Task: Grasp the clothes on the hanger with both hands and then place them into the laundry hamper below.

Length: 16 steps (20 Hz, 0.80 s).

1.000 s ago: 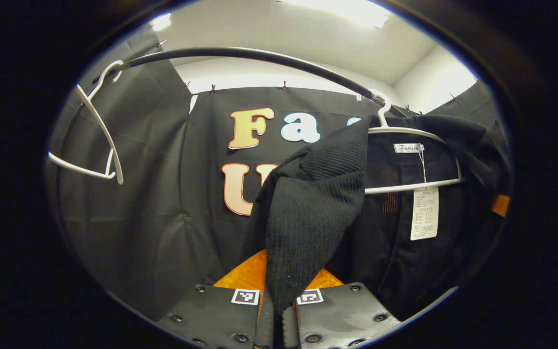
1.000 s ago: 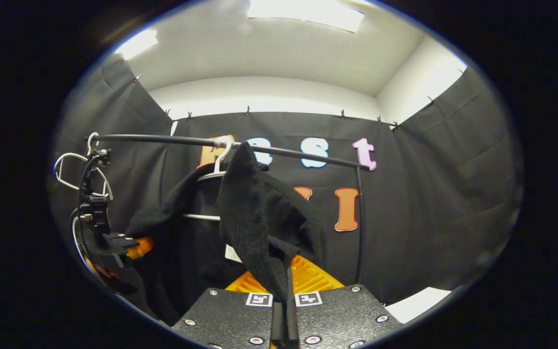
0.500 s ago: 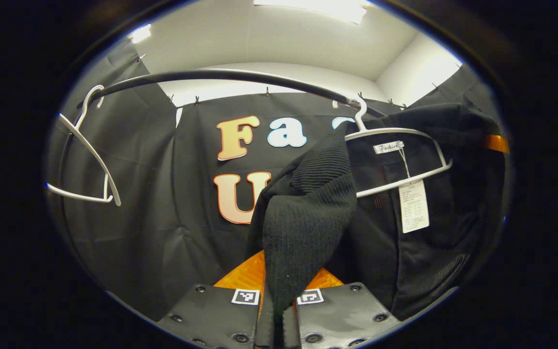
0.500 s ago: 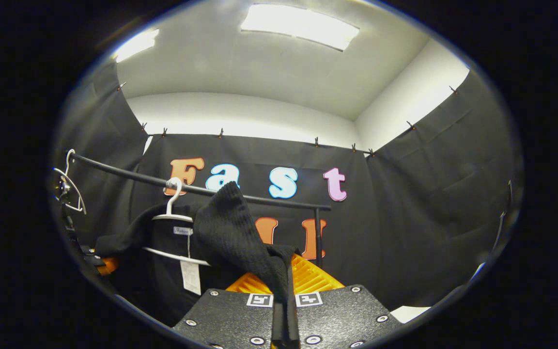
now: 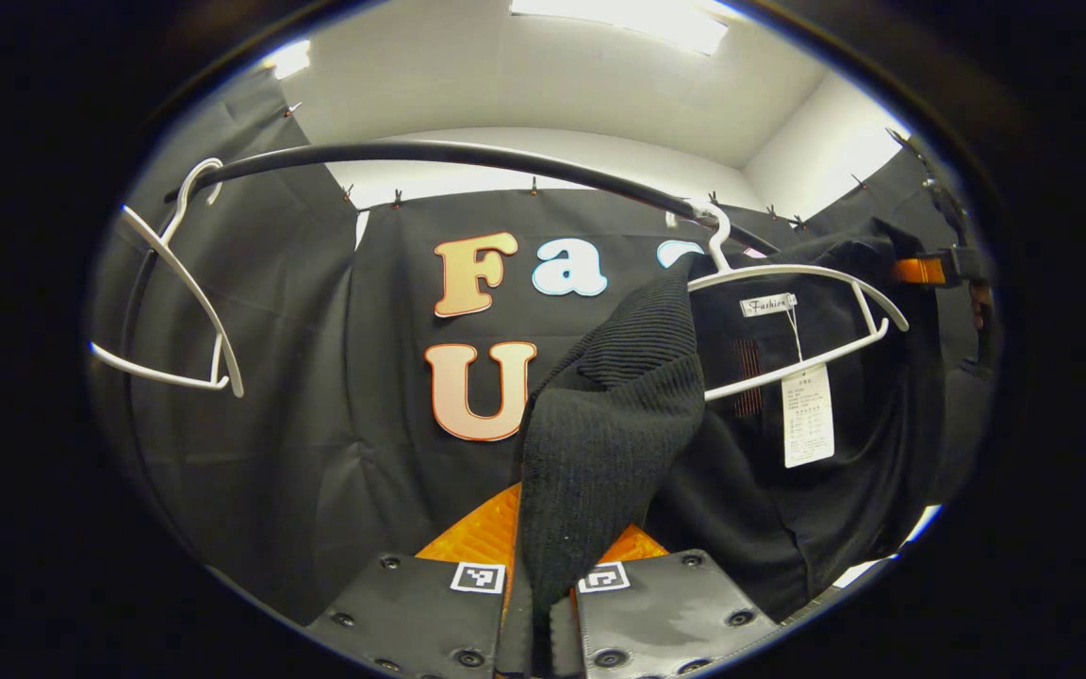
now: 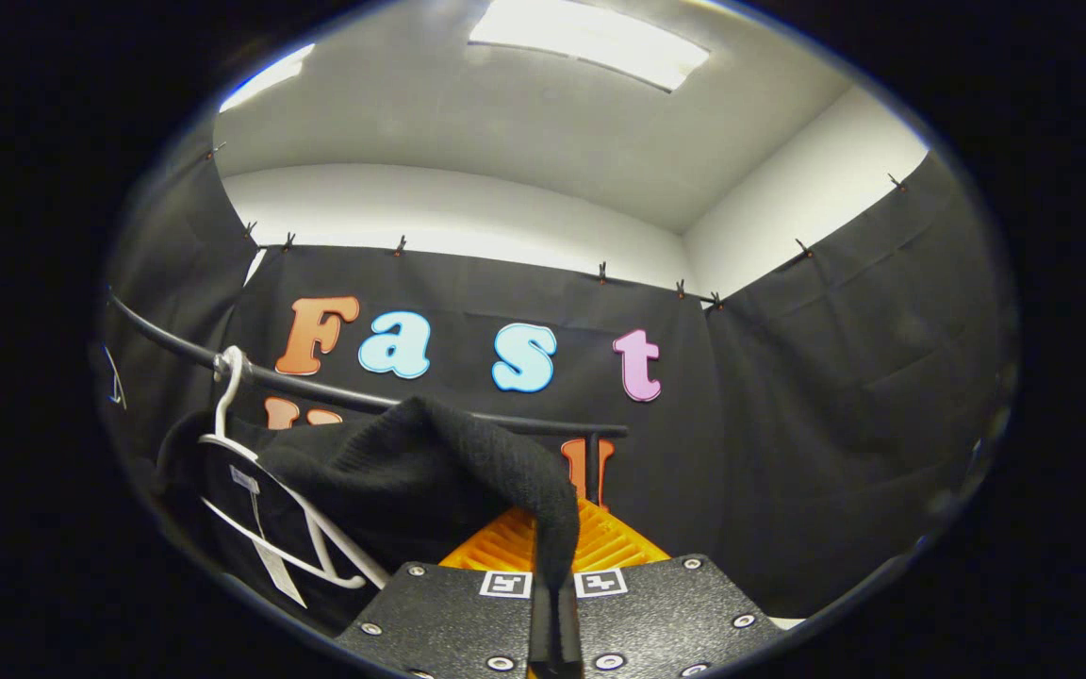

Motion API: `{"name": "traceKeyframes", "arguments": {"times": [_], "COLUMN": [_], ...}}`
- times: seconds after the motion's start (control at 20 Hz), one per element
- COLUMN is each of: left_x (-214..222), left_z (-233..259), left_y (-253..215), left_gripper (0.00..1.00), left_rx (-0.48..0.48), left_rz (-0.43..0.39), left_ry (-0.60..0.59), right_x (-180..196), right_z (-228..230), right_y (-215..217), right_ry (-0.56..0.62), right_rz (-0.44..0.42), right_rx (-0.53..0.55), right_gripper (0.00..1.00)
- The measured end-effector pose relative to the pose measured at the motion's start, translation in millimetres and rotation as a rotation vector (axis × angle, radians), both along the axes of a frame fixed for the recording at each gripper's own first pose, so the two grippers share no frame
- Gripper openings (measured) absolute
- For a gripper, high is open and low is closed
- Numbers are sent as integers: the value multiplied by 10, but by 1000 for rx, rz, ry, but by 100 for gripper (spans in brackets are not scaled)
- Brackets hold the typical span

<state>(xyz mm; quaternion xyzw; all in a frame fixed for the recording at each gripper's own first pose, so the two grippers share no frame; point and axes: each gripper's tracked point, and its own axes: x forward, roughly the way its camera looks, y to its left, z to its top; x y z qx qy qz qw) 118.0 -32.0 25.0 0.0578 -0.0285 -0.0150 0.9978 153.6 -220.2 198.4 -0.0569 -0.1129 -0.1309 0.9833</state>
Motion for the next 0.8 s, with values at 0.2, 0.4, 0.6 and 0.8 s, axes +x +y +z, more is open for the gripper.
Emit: {"name": "traceKeyframes", "arguments": {"times": [0.2,0.4,0.6,0.8], "left_x": [82,219,395,536], "left_z": [74,380,664,888], "left_y": [10,112,297,462], "left_gripper": [16,16,17,16], "left_rx": [-33,-43,-24,-5], "left_rz": [-12,41,110,151], "left_ry": [-4,-62,-139,-180], "right_x": [17,-135,-164,-212], "right_z": [-491,-935,-1339,-1513], "right_y": [186,359,479,722], "right_ry": [71,126,188,205], "right_rz": [23,39,59,102], "right_rx": [7,18,24,36], "right_gripper": [2,2,2,2]}}
